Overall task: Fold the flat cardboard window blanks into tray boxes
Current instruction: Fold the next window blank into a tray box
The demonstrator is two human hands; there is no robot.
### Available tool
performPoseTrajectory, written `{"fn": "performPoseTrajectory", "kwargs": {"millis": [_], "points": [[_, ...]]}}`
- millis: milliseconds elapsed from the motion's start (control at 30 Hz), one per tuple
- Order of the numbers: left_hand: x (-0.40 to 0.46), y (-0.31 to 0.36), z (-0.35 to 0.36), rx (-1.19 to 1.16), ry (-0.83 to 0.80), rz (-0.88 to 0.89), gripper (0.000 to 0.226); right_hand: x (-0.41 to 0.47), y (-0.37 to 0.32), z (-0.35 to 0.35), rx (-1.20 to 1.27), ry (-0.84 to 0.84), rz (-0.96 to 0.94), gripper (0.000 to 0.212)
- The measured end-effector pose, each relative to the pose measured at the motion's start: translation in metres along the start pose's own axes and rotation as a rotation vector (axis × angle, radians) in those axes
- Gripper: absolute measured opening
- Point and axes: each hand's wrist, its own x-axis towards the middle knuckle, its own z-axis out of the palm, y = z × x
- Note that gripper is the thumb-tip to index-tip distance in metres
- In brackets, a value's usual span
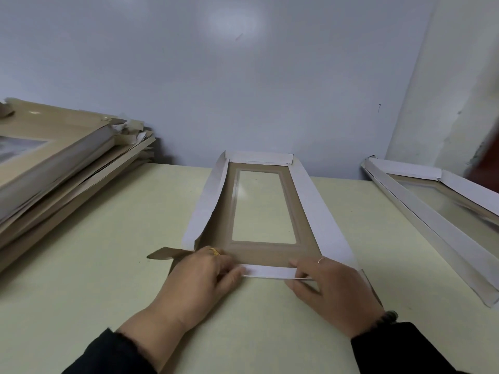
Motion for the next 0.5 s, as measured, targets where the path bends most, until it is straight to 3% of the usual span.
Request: {"fn": "performPoseTrajectory", "kwargs": {"millis": [100,200,333,500], "points": [[-0.004,0.000,-0.003,-0.017,-0.077,0.000,0.015,-0.001,-0.002,0.001,0.022,0.015,-0.002,0.039],[-0.003,-0.002,0.001,0.069,-0.107,0.030,0.038,0.001,-0.002,0.001,0.025,-0.017,-0.019,0.031],[0.002,0.001,0.007,0.140,-0.096,0.007,0.038,0.004,0.000,0.005,0.115,-0.084,-0.016,0.045],[0.001,0.003,0.009,0.132,-0.007,0.000,0.018,0.007,-0.003,0.005,0.142,-0.081,-0.005,0.028]]}}
